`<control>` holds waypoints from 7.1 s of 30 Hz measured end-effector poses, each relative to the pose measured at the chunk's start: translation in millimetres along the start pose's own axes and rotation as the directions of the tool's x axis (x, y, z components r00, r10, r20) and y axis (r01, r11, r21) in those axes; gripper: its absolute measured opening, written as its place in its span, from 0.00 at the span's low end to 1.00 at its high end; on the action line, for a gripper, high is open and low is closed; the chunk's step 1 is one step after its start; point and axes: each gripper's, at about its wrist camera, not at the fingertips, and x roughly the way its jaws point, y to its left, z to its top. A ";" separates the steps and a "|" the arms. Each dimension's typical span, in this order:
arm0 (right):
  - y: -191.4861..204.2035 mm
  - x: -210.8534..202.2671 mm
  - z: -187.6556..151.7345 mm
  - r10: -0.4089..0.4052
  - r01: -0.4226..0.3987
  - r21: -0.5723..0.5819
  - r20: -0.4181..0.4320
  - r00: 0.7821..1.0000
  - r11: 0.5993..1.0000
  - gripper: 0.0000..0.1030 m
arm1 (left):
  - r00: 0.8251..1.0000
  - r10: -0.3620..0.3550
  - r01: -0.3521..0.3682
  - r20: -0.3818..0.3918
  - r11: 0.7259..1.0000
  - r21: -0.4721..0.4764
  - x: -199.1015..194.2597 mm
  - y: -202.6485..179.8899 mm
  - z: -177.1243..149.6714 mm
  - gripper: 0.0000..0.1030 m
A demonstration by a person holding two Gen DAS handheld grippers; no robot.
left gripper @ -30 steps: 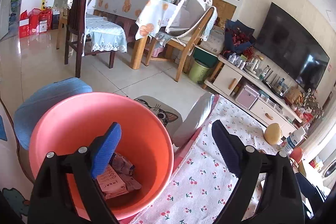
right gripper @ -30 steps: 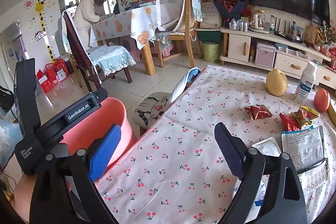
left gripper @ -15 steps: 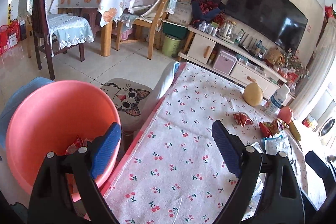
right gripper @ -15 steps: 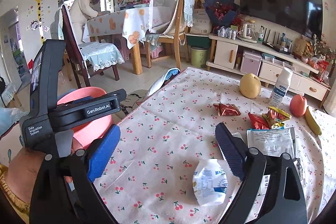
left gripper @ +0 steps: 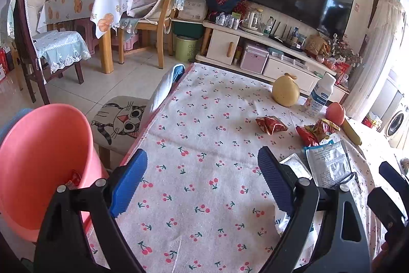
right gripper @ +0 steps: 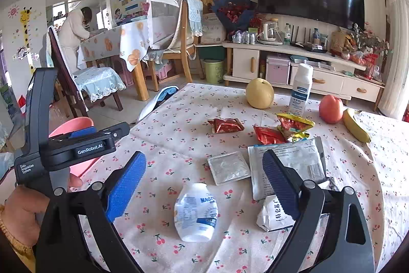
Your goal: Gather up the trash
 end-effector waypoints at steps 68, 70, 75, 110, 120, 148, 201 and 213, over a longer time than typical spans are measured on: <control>-176.5 186.3 41.5 0.055 -0.013 0.153 -0.274 0.960 0.988 0.74 | 0.945 -0.075 0.092 -0.318 0.995 0.037 208.7 -132.8 40.3 0.78; -175.0 184.2 40.9 0.054 -0.017 0.142 -0.262 0.964 0.990 0.58 | 0.949 -0.064 0.080 -0.310 0.996 0.039 207.8 -132.1 40.5 0.70; -175.3 179.6 38.5 0.042 -0.013 0.118 -0.247 0.968 0.993 0.26 | 0.950 -0.075 0.088 -0.304 0.996 0.030 203.7 -131.2 39.6 0.63; -155.0 82.4 30.2 0.154 -0.130 0.197 -0.109 0.982 0.972 0.12 | 0.946 -0.169 0.237 -0.276 0.943 0.235 162.1 -133.1 36.4 0.57; -158.4 86.3 30.8 0.168 -0.144 0.199 -0.108 0.980 0.969 0.12 | 0.940 -0.101 0.208 -0.324 0.927 0.313 192.3 -142.9 25.0 0.46; -125.2 73.3 32.3 0.152 -0.142 0.126 -0.074 0.986 0.982 0.07 | 0.963 -0.116 0.165 -0.245 0.968 0.190 133.7 -107.2 15.2 0.40; -23.3 -17.8 1.9 0.131 -0.126 0.108 -0.044 0.990 0.986 0.07 | 0.984 -0.162 0.159 -0.075 0.986 -0.043 -15.2 -10.3 -17.7 0.40; 71.3 -4.2 37.7 0.269 -0.269 0.014 -0.034 0.963 0.963 0.07 | 0.997 -0.002 0.020 0.075 0.973 -0.229 -51.2 78.6 7.8 0.35</control>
